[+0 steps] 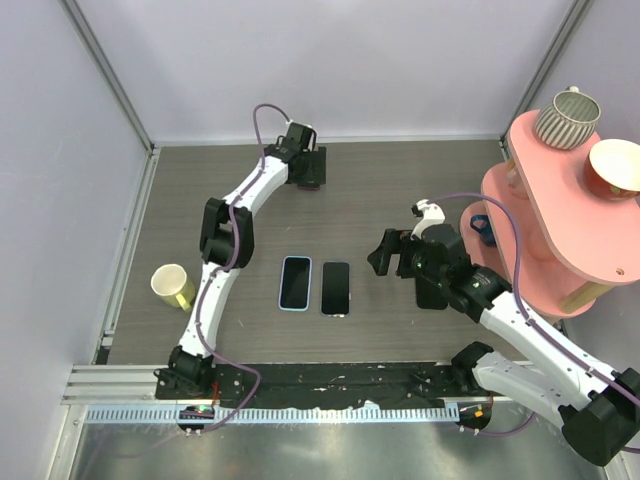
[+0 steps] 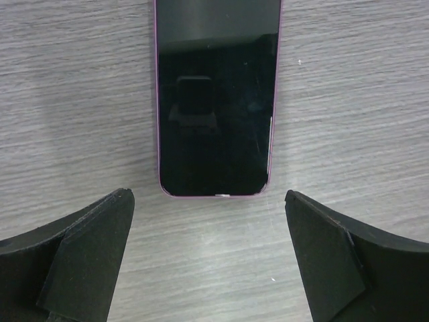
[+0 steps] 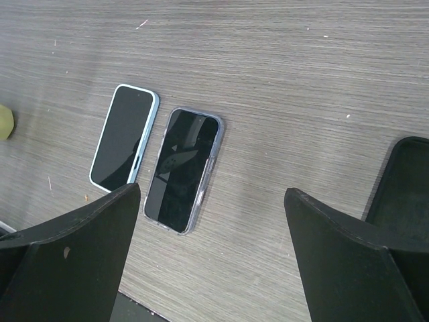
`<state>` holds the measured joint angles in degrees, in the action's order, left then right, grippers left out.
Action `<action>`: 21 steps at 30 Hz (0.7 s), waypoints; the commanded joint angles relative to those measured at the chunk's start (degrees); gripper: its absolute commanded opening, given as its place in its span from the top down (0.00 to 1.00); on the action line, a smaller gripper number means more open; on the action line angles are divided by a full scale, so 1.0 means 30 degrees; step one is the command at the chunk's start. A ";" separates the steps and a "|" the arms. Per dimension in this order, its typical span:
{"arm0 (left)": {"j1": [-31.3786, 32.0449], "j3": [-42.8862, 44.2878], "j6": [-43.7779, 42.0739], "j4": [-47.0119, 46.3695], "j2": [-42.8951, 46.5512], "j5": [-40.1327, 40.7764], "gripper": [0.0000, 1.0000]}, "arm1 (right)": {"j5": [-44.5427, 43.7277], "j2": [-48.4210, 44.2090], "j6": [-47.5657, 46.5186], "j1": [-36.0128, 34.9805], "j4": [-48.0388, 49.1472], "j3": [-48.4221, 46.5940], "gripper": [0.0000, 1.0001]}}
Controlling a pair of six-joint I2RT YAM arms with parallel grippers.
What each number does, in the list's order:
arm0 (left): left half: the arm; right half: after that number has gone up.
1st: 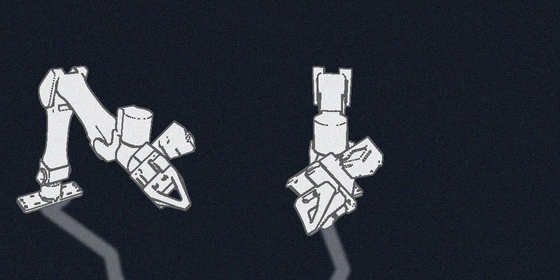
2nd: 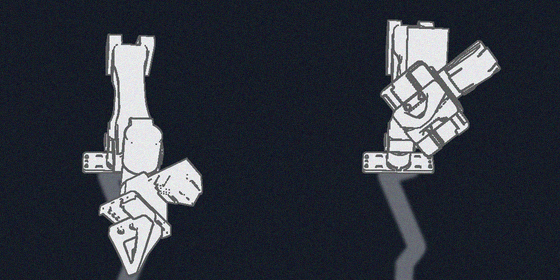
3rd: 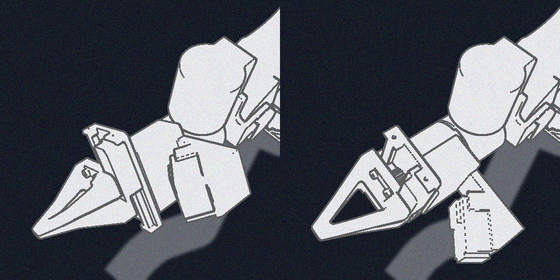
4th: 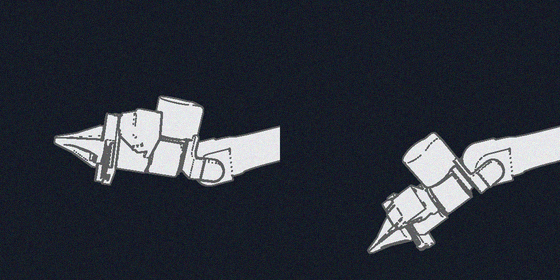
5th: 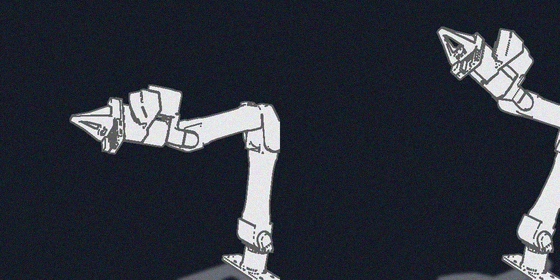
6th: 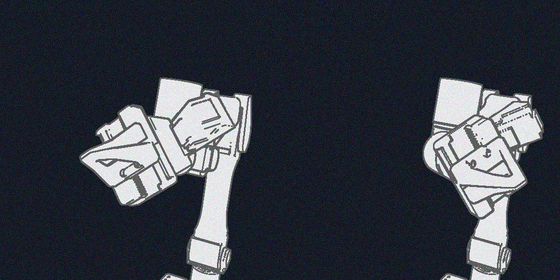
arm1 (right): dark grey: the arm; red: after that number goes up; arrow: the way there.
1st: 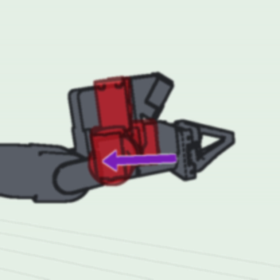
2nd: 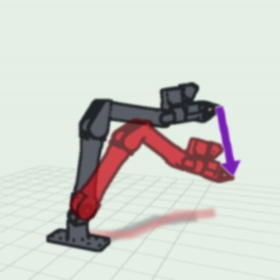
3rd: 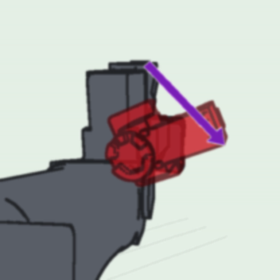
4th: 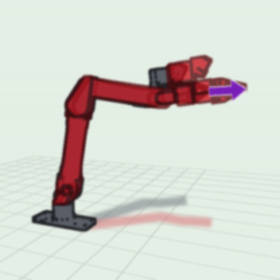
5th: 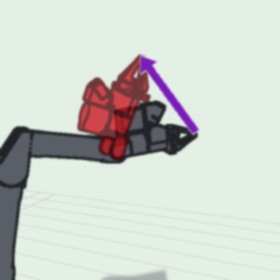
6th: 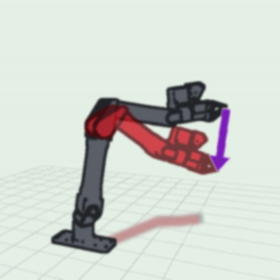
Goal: Put the phone into the phone case
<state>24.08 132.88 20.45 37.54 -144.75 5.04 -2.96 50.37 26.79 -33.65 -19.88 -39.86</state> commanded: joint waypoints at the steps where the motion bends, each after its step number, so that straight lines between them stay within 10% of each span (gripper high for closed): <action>1: 0.0032 0.1439 -0.0662 -0.0234 -0.0469 -0.0127 0.00 | 0.0606 -0.0149 -0.0667 -0.0092 0.0386 -0.0836 0.05; 21: 0.0002 0.1908 -0.0926 -0.0561 -0.2522 0.0223 0.15 | -0.0302 -0.0032 -0.1458 -0.0092 0.0123 -0.0660 0.05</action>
<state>23.99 137.38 18.55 35.73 -150.28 4.99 -2.57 50.39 23.62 -33.65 -20.12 -39.86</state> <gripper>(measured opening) 0.891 0.948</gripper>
